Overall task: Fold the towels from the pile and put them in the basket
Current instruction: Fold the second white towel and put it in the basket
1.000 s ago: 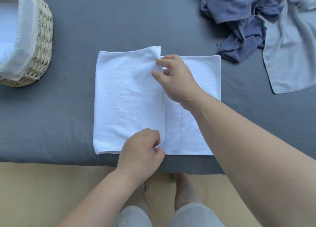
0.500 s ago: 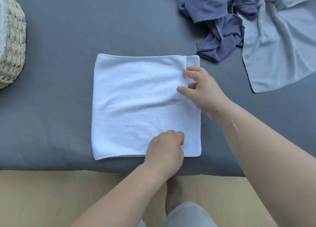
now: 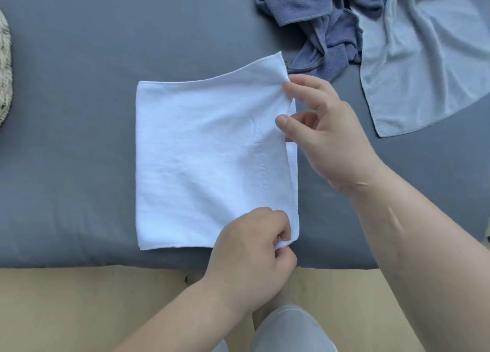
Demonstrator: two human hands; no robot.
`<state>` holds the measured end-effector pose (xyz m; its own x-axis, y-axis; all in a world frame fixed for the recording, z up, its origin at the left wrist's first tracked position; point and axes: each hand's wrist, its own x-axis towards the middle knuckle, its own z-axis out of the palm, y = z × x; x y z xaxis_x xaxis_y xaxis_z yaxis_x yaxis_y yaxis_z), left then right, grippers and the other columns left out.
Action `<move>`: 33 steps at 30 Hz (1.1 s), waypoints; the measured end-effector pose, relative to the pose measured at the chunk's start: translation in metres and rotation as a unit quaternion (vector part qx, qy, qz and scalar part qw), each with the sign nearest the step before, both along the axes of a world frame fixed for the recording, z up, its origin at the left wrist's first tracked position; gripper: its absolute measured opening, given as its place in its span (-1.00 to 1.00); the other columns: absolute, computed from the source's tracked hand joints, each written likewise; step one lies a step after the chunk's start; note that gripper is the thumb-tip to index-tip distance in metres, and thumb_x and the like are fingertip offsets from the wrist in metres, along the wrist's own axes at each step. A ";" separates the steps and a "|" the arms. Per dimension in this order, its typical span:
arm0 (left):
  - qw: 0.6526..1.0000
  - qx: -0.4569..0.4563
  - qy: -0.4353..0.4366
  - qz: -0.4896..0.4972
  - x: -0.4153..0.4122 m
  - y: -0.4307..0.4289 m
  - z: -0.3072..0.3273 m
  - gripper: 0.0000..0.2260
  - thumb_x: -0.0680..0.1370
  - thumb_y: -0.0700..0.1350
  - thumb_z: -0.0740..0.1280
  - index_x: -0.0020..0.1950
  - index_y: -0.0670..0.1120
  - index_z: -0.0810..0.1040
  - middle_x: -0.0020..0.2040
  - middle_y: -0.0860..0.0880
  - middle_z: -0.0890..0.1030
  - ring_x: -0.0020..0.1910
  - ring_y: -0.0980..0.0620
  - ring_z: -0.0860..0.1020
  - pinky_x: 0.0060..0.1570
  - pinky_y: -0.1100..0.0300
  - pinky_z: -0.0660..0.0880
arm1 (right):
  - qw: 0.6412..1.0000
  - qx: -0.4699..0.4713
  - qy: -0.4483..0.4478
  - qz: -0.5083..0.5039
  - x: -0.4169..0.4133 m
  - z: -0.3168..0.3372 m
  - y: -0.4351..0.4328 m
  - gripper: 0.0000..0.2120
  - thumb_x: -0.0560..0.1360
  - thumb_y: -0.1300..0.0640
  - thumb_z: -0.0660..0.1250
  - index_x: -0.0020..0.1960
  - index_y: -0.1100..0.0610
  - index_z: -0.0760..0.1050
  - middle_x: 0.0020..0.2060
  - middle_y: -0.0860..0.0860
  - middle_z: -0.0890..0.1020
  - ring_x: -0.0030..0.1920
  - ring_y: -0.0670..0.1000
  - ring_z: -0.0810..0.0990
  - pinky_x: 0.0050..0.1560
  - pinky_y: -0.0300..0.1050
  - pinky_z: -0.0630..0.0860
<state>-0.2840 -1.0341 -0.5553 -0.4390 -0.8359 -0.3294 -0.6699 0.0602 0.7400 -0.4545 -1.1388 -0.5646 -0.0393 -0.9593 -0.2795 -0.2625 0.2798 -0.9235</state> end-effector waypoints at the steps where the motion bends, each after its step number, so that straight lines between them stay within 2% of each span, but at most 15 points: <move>1: 1.000 0.007 -0.009 -0.005 -0.005 0.001 -0.006 -0.90 0.32 -0.18 0.27 -0.27 0.00 0.40 -0.35 0.05 0.39 -0.31 0.02 0.39 -0.39 0.09 0.39 | 1.000 0.004 0.014 -0.007 -0.004 -0.004 0.002 -0.55 0.57 0.21 0.39 0.44 0.14 0.43 0.37 -0.18 0.36 -0.20 -0.15 0.60 0.09 -0.06 0.62; 4: 0.997 0.026 -0.060 -0.037 -0.021 0.002 -0.036 -0.91 0.39 -0.22 0.26 -0.21 -0.04 0.41 -0.30 0.04 0.40 -0.28 0.00 0.39 -0.34 0.05 0.39 | 0.997 0.031 0.064 -0.005 -0.012 -0.022 0.004 -0.54 0.57 0.20 0.39 0.45 0.16 0.43 0.40 -0.16 0.34 -0.24 -0.13 0.59 0.03 -0.25 0.56; 6: 0.993 0.031 -0.102 -0.050 -0.027 0.004 -0.056 -0.93 0.43 -0.23 0.25 -0.17 -0.07 0.43 -0.25 0.02 0.43 -0.25 -0.06 0.41 -0.32 0.07 0.35 | 0.994 0.052 0.096 0.019 -0.015 -0.036 0.006 -0.56 0.56 0.20 0.39 0.43 0.13 0.44 0.38 -0.16 0.33 -0.21 0.00 0.59 -0.06 -0.40 0.49; 8: 0.991 0.017 -0.121 -0.062 -0.031 0.006 -0.068 -0.91 0.42 -0.27 0.26 -0.19 -0.08 0.44 -0.26 -0.01 0.45 -0.27 -0.08 0.42 -0.40 0.12 0.27 | 0.989 0.055 0.134 0.042 -0.015 -0.046 0.009 -0.56 0.56 0.20 0.39 0.42 0.09 0.44 0.34 -0.16 0.31 -0.21 0.04 0.54 -0.09 -0.44 0.45; 11: 0.991 -0.012 -0.107 -0.080 -0.033 0.009 -0.073 -0.90 0.37 -0.28 0.29 -0.25 -0.10 0.42 -0.33 -0.03 0.43 -0.34 -0.09 0.41 -0.46 0.14 0.20 | 0.984 0.041 0.166 0.044 -0.016 -0.055 0.012 -0.51 0.55 0.21 0.38 0.46 0.08 0.39 0.37 -0.13 0.28 -0.24 -0.08 0.50 -0.01 -0.35 0.45; 13: 0.992 -0.007 -0.093 -0.090 -0.029 0.009 -0.072 -0.97 0.45 -0.19 0.29 -0.18 -0.10 0.46 -0.28 -0.02 0.46 -0.27 -0.07 0.44 -0.37 0.06 0.34 | 0.978 0.025 0.204 0.043 -0.016 -0.057 0.013 -0.44 0.55 0.18 0.38 0.51 0.11 0.31 0.46 -0.07 0.22 0.00 -0.01 0.55 0.15 -0.16 0.49; 15: 0.994 0.021 -0.071 -0.080 -0.021 0.007 -0.071 -0.86 0.51 0.00 0.33 -0.14 -0.06 0.50 -0.24 0.05 0.50 -0.22 0.01 0.47 -0.24 0.10 0.43 | 0.952 0.020 0.298 0.061 -0.012 -0.060 0.013 -0.34 0.55 0.10 0.37 0.57 0.13 0.19 0.55 -0.03 0.11 0.38 0.08 0.38 0.34 0.00 0.38; 18: 0.999 0.031 -0.017 -0.002 -0.013 -0.004 -0.061 -0.79 0.52 0.09 0.30 -0.20 -0.02 0.53 -0.29 0.09 0.54 -0.26 0.10 0.47 -0.22 0.14 0.45 | 0.897 0.016 0.436 0.063 0.004 -0.057 0.008 -0.27 0.57 -0.05 0.31 0.60 0.16 0.08 0.61 0.04 -0.04 0.50 0.15 0.14 0.40 0.12 0.17; 21: 0.987 -0.107 -0.008 0.123 0.006 -0.031 -0.056 -0.88 0.53 -0.06 0.29 -0.16 -0.06 0.55 -0.26 0.06 0.54 -0.26 0.08 0.46 -0.21 0.11 0.43 | 0.875 -0.044 0.473 0.093 0.025 -0.056 0.003 -0.32 0.59 -0.12 0.23 0.60 0.15 0.13 0.62 0.10 -0.01 0.58 0.20 0.02 0.46 0.21 0.04; 22: 0.976 -0.156 -0.016 0.153 0.016 -0.043 -0.058 -0.89 0.53 -0.09 0.28 -0.09 -0.08 0.58 -0.18 0.03 0.57 -0.19 0.03 0.50 -0.15 0.11 0.44 | 0.871 -0.050 0.474 0.117 0.033 -0.059 0.002 -0.32 0.60 -0.15 0.20 0.60 0.12 0.12 0.63 0.10 -0.02 0.60 0.20 -0.03 0.50 0.23 -0.02; 24: 0.961 -0.210 -0.071 0.168 0.037 -0.069 -0.065 -0.73 0.53 -0.04 0.26 0.16 -0.11 0.58 0.08 -0.06 0.60 0.05 -0.10 0.54 0.07 0.03 0.45 | 0.861 -0.030 0.479 0.166 0.047 -0.068 0.000 -0.31 0.60 -0.25 0.09 0.63 0.03 0.06 0.63 0.09 -0.09 0.61 0.21 -0.14 0.54 0.29 -0.17; 26: 0.961 -0.179 -0.172 0.124 0.054 -0.094 -0.072 -0.52 0.57 0.09 0.22 0.45 -0.06 0.40 0.45 -0.10 0.41 0.41 -0.17 0.36 0.38 -0.12 0.29 | 0.849 -0.010 0.492 0.192 0.053 -0.080 -0.002 -0.30 0.59 -0.35 -0.01 0.64 -0.08 -0.03 0.63 0.09 -0.17 0.60 0.25 -0.24 0.52 0.34 -0.26; 28: 0.952 -0.124 -0.276 0.034 0.066 -0.119 -0.082 -0.34 0.59 0.26 0.11 0.62 0.00 0.08 0.64 -0.04 0.03 0.61 -0.12 -0.03 0.53 -0.20 -0.07 | 0.844 0.006 0.499 0.196 0.050 -0.090 -0.005 -0.29 0.57 -0.41 -0.07 0.63 -0.16 -0.10 0.62 0.10 -0.23 0.58 0.27 -0.31 0.51 0.36 -0.28; 30: 0.934 -0.114 -0.337 -0.044 0.077 -0.143 -0.092 -0.23 0.56 0.39 -0.04 0.63 0.01 -0.17 0.63 0.03 -0.24 0.60 -0.07 -0.27 0.52 -0.25 -0.22 | 0.839 -0.001 0.508 0.193 0.045 -0.096 -0.008 -0.28 0.55 -0.44 -0.07 0.62 -0.19 -0.12 0.62 0.12 -0.21 0.58 0.28 -0.30 0.51 0.37 -0.27; 33: 0.921 -0.130 -0.357 -0.085 0.092 -0.167 -0.101 -0.15 0.49 0.49 -0.17 0.61 0.03 -0.31 0.59 0.08 -0.37 0.57 -0.03 -0.37 0.51 -0.26 -0.25 | 0.835 -0.023 0.515 0.195 0.041 -0.099 -0.013 -0.27 0.54 -0.45 -0.04 0.62 -0.20 -0.08 0.62 0.14 -0.17 0.59 0.30 -0.25 0.53 0.35 -0.21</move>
<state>-0.1924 -1.2016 -0.6563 -0.3193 -0.8667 -0.3832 -0.9450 0.3217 0.0597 -0.4132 -1.1520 -0.6634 0.0824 -0.9639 -0.2531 -0.9862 -0.0422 -0.1602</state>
